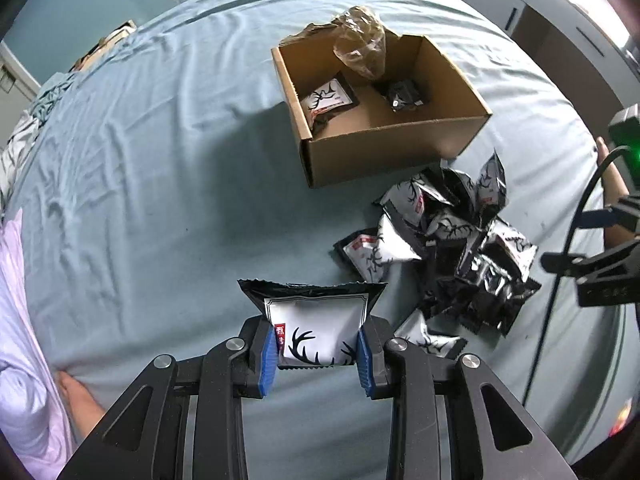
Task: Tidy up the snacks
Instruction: 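Grasp a white deer packet with the left tool while the right tool grasps another, then lower the left tool's packet into the box and open it while the right tool releases its packet there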
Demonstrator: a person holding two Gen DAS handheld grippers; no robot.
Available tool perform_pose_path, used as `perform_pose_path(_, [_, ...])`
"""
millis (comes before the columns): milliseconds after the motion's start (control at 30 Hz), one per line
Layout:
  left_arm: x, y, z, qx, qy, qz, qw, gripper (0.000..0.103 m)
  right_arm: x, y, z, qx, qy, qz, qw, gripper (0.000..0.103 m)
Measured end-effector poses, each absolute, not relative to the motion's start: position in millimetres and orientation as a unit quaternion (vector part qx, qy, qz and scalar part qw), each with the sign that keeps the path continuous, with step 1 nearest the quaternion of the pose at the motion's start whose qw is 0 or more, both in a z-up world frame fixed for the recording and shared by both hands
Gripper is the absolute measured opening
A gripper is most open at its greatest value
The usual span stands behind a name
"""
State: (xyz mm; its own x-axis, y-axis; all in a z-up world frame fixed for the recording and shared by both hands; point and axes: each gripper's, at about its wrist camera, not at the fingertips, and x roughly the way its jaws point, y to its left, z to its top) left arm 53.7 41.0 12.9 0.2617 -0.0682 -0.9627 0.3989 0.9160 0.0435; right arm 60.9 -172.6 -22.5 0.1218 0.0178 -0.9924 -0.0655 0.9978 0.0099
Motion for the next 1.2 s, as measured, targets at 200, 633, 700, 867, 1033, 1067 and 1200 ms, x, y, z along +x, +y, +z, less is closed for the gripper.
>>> perform_pose_path(200, [65, 44, 1, 0.124, 0.600, -0.140, 0.778, 0.031, 77, -165, -46, -0.004, 0.655, 0.049, 0.754, 0.080])
perform_pose_path(633, [81, 57, -19, 0.087, 0.624, -0.115, 0.768, 0.031, 93, -164, -96, -0.029, 0.682, 0.063, 0.728, 0.039])
perform_pose_path(700, [80, 57, -17, 0.086, 0.622, -0.114, 0.770, 0.031, 93, -166, -91, -0.034, 0.675, 0.072, 0.733, 0.037])
perform_pose_path(867, [78, 56, -10, 0.095, 0.608, -0.110, 0.781, 0.031, 90, -180, -70, -0.030, 0.654, 0.083, 0.751, 0.035])
perform_pose_path(1033, [83, 49, 3, 0.099, 0.581, -0.105, 0.801, 0.031, 85, -205, -36, 0.018, 0.627, 0.087, 0.774, 0.035])
perform_pose_path(1067, [86, 46, 9, 0.094, 0.570, -0.103, 0.810, 0.031, 84, -209, -28, 0.024, 0.621, 0.085, 0.779, 0.035])
perform_pose_path(1200, [106, 28, 34, 0.094, 0.519, -0.067, 0.847, 0.031, 78, -220, -7, 0.042, 0.602, 0.081, 0.793, 0.035])
